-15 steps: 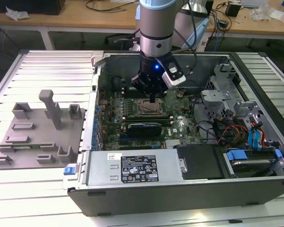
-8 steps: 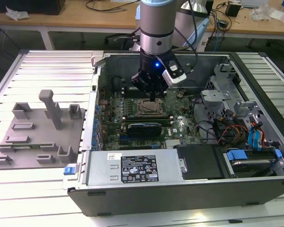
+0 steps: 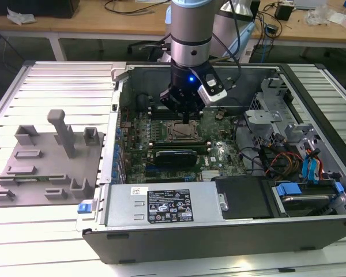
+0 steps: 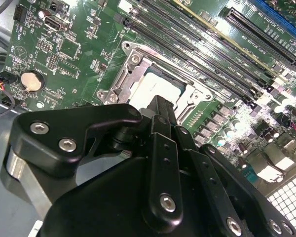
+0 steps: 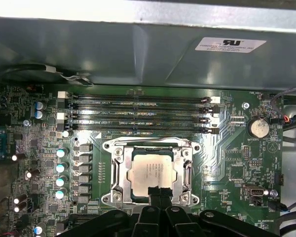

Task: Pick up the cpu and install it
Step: 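Install the second cpu locking lever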

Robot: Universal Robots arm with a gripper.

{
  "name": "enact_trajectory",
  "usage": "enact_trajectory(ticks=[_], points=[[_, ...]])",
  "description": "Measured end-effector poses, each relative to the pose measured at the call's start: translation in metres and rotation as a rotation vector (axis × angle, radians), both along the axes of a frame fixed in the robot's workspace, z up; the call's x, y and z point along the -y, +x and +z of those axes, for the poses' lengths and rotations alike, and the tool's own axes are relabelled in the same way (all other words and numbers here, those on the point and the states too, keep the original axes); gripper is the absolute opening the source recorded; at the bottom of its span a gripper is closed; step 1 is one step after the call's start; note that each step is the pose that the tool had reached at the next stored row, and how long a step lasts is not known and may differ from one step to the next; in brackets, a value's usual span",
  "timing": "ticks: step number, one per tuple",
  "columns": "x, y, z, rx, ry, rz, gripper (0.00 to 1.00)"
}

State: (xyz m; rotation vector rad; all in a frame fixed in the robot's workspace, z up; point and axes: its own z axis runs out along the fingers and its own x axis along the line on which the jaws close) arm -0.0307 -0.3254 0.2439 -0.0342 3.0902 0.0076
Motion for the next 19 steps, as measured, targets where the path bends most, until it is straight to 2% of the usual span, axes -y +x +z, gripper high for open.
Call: enact_trajectory(ticks=[5,6,8,9,12,16,17,18,19], points=[[0.0000,0.0000,0.0004,0.0001,0.0008,0.000,0.11],[0.0000,-0.0001,0.0014,0.0000,0.0010,0.000,0.11],[0.0000,0.0000,0.0087,0.0000,0.0009,0.000,0.11],[0.0000,0.0000,0.0102,0.0000,0.0011,0.000,0.11],[0.0006,0.0001,0.0102,0.0000,0.0010,0.000,0.11],[0.0069,0.0004,0.0102,-0.0002,0.0010,0.000,0.11],[0.0102,0.0004,0.0100,-0.0001,0.0011,0.000,0.11],[0.0153,0.0004,0.0099,-0.0002,0.0010,0.000,0.11],[0.0171,0.0004,0.0098,-0.0001,0.0011,0.000,0.11]])
